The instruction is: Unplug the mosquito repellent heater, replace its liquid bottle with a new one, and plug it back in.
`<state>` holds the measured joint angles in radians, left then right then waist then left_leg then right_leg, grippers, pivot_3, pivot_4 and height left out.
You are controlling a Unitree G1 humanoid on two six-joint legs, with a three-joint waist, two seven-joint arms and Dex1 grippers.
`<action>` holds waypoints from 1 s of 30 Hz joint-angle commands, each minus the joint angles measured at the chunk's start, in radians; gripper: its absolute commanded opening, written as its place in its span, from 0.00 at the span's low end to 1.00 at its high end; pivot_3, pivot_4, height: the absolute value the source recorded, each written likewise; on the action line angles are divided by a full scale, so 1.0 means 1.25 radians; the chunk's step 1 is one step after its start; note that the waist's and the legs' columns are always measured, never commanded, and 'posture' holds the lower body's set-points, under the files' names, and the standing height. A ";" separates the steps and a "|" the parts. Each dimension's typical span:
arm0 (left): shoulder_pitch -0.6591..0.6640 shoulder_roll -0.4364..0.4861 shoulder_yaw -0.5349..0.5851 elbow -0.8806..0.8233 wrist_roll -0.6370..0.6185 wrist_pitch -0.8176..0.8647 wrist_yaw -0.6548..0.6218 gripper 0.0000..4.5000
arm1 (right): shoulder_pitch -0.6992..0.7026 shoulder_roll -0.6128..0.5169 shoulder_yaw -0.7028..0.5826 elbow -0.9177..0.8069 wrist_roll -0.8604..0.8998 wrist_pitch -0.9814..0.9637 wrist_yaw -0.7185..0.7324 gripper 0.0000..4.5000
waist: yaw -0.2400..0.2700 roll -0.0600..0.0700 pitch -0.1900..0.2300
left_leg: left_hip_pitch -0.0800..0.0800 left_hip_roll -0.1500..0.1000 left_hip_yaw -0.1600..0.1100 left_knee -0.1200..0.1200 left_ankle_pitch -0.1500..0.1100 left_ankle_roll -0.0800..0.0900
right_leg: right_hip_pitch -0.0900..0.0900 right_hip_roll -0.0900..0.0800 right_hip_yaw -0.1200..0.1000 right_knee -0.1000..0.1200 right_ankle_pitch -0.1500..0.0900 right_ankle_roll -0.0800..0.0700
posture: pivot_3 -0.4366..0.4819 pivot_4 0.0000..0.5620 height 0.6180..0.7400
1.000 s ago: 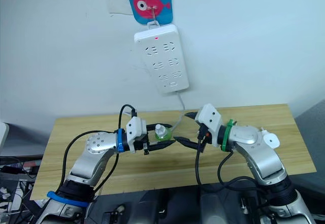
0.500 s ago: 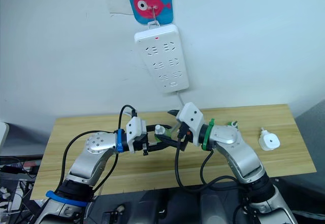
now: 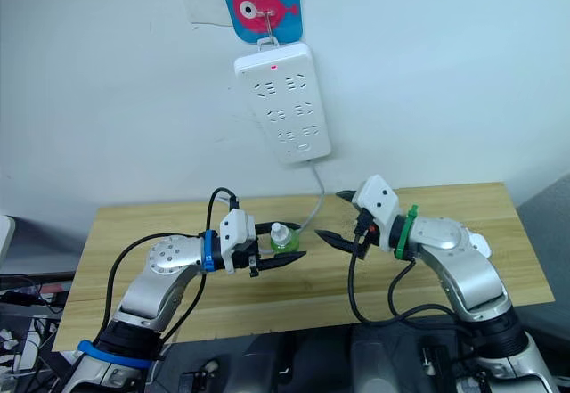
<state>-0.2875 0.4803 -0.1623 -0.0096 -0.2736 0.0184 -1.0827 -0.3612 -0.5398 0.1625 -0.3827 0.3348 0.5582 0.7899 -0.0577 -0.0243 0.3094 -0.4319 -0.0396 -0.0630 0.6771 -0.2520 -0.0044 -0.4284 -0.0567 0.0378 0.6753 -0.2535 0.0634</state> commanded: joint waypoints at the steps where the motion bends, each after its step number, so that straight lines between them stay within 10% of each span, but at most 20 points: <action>1: -0.001 -0.001 0.000 -0.027 -0.014 -0.007 -0.006 0.50 | 0.002 0.008 0.011 -0.073 0.059 0.017 0.037 1.00 | 0.000 0.000 0.000 | 0.000 0.000 0.000 0.000 0.000 0.000 | 0.000 0.000 0.000 0.000 0.000 0.000 | 0.36 0.49 1.00; 13: 0.002 -0.002 0.002 -0.038 -0.016 -0.003 -0.003 0.50 | -0.071 0.138 0.124 0.015 -0.051 -0.045 -0.054 1.00 | 0.002 0.000 0.000 | 0.000 -0.001 0.000 0.000 0.001 -0.001 | 0.000 0.000 0.000 0.000 0.000 0.000 | 0.39 0.50 1.00; 30: 0.017 0.000 0.001 -0.049 -0.028 0.004 -0.014 0.50 | 0.003 -0.008 0.008 -0.086 0.114 0.034 0.071 1.00 | 0.000 0.000 0.000 | 0.000 0.001 0.000 0.000 0.000 0.000 | 0.000 0.000 0.000 0.001 0.000 0.000 | 0.37 0.48 1.00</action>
<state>-0.2664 0.4816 -0.1616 -0.0398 -0.2922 0.0358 -1.0943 -0.3613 -0.5520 0.1776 -0.4352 0.4350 0.5918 0.8583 -0.0582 -0.0247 0.3090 -0.4319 -0.0388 -0.0633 0.6773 -0.2520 -0.0043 -0.4286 -0.0564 0.0375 0.6762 -0.2535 0.0634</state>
